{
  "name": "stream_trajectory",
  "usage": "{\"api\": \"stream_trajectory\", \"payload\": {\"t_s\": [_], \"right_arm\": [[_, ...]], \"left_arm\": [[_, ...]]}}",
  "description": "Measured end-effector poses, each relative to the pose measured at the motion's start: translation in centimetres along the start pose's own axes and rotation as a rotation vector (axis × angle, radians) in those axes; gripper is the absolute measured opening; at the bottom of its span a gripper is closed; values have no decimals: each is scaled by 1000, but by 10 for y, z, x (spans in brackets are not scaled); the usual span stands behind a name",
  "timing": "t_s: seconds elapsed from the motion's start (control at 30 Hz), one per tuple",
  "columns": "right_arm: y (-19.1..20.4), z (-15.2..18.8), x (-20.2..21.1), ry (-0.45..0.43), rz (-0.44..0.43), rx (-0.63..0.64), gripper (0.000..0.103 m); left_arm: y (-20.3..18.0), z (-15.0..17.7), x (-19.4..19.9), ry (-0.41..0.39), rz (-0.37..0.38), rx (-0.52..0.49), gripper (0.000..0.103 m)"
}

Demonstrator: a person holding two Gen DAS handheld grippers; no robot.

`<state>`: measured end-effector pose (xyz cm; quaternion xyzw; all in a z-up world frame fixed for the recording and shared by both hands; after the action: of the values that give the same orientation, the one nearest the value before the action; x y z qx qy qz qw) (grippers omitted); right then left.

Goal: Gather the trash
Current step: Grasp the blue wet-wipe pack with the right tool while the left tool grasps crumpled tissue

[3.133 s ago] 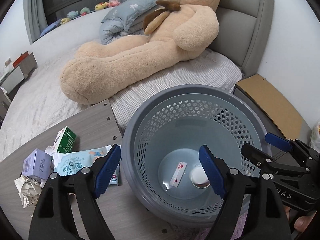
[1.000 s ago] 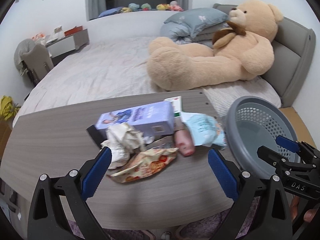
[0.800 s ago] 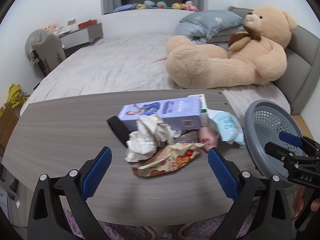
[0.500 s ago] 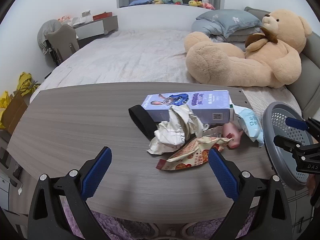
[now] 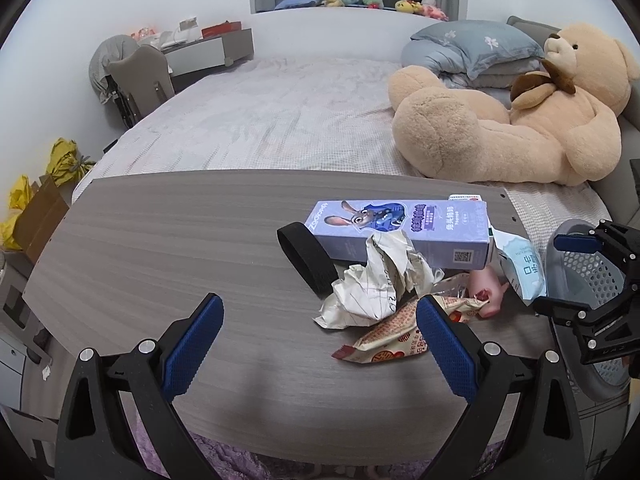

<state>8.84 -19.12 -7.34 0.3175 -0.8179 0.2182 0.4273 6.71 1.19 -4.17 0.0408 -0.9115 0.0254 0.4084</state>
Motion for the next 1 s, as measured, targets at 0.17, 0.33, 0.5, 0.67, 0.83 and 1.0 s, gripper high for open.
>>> {"api": "stream_trajectory", "payload": {"t_s": [0.17, 0.33, 0.5, 0.67, 0.83, 1.0], "right_arm": [[-2, -6, -13, 24, -37, 49, 82], [-6, -13, -26, 43, -50, 57, 82], [-4, -16, -33, 47, -60, 53, 82], [-2, -18, -29, 29, -68, 36, 76], [-1, -19, -21, 9, -62, 1, 68], [-3, -20, -5, -41, -60, -90, 65]], "left_arm": [[0, -4, -2, 4, -5, 7, 95], [0, -7, -5, 10, -11, 11, 95], [4, -9, -8, 13, -14, 20, 95], [8, -7, -9, 14, -10, 28, 95], [12, -5, -7, 13, -3, 36, 95], [18, -3, -4, 4, 9, 41, 95]]}}
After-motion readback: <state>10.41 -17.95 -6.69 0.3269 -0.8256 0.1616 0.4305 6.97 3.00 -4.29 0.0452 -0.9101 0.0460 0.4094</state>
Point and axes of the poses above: each gripper's, at about its wrist camera, not at the fingertips, and x roughly against the way its jaws point, y to its left, z to its underside, the point moved 2 cm from there along -x, roughly the way its jaws point, and after that the axes turned 4 degrees about x, right-handed, at the moved point
